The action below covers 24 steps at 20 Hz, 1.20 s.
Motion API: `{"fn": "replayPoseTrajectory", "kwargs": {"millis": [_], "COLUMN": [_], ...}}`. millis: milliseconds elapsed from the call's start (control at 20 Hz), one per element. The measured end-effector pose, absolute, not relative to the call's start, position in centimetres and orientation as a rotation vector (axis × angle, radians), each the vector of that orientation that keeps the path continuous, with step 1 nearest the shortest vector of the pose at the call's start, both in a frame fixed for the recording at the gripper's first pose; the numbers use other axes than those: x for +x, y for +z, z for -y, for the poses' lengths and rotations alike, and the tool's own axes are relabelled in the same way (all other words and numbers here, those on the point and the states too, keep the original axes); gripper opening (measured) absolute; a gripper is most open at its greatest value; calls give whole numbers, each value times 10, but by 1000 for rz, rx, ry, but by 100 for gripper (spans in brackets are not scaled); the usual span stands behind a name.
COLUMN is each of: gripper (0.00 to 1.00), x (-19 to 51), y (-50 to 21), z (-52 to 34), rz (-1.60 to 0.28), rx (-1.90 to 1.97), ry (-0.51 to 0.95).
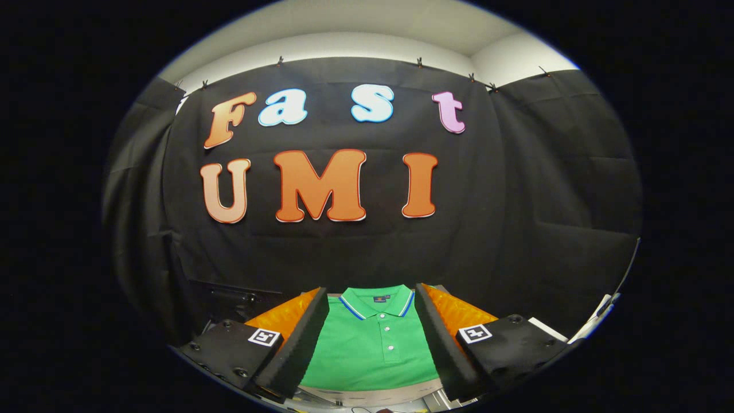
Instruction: Put the clothes into the washing machine and then close the washing machine lid.
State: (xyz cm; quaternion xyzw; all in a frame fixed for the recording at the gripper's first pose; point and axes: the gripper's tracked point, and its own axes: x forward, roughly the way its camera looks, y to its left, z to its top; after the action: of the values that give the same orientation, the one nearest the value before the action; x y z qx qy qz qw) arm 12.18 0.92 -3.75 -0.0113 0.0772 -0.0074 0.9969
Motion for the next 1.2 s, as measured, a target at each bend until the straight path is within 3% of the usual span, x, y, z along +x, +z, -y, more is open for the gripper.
{"fn": "replayPoseTrajectory", "kwargs": {"millis": [450,1200], "gripper": [98,99], "x": [218,241], "y": [-152,-223], "z": [14,24], "rz": [-455,-805], "rx": [18,26], "ry": [-13,7]}}
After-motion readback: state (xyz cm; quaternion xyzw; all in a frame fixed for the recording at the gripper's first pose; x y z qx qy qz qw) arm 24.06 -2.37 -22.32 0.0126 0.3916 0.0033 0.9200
